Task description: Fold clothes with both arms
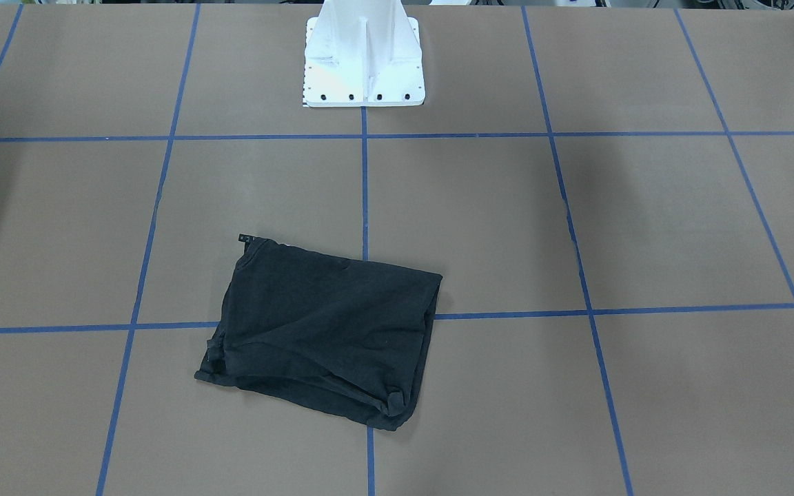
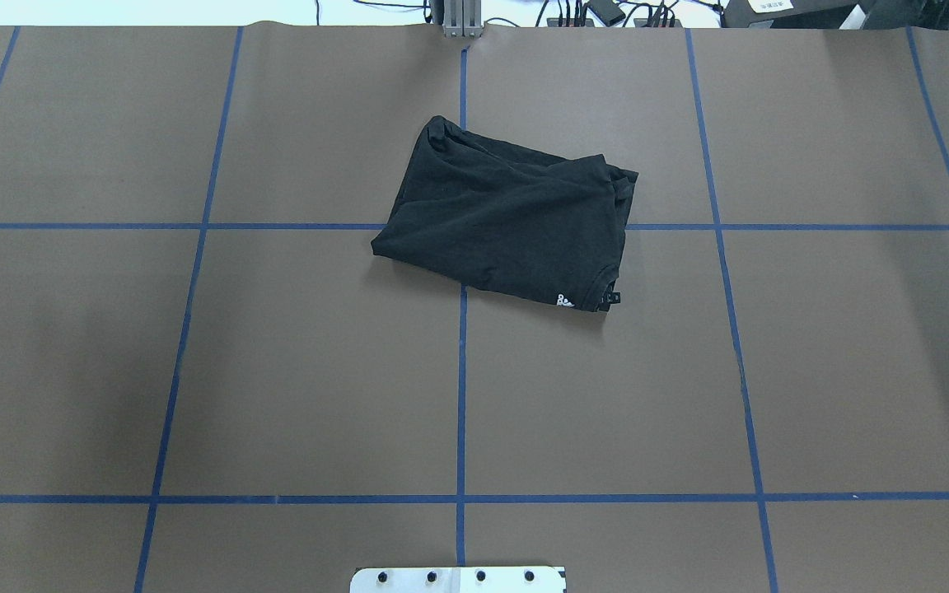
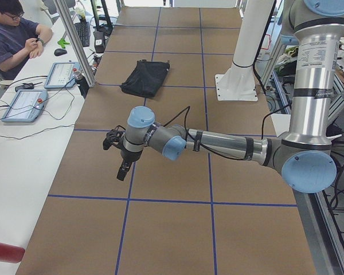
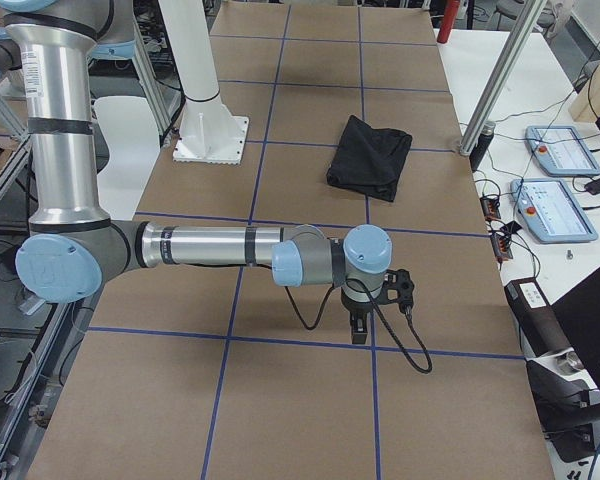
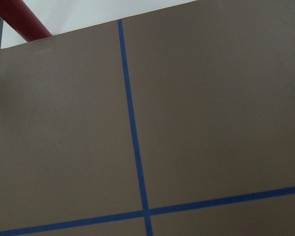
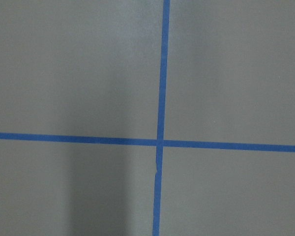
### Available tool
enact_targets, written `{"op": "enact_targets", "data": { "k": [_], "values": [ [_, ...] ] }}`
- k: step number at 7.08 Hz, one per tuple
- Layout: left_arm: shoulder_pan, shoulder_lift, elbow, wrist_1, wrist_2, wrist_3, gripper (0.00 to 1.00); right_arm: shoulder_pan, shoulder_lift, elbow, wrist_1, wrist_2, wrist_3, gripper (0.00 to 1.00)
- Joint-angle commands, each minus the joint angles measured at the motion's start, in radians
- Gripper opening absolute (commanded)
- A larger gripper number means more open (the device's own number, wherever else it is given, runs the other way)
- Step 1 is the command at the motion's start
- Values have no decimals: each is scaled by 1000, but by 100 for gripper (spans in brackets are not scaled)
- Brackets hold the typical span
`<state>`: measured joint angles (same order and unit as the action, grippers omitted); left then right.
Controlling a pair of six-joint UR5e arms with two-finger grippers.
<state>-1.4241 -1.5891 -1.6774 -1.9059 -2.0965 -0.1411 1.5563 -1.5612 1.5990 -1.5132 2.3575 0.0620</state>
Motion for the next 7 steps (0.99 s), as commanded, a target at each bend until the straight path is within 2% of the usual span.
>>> {"op": "enact_targets", "data": {
  "k": [1, 3, 4, 7],
  "values": [
    [-50, 0, -31, 167, -10, 115, 100, 1, -13, 44, -100, 64, 2, 100],
    [-64, -5, -79, 365, -82, 234, 100, -1, -16, 67, -128, 82, 2, 100],
    [-91, 0, -76, 411, -97, 300, 100, -1, -14, 65, -128, 82, 2, 100],
    [-148, 107, -30, 390, -267, 390, 100, -1, -11, 53, -128, 82, 1, 100]
  ]
}}
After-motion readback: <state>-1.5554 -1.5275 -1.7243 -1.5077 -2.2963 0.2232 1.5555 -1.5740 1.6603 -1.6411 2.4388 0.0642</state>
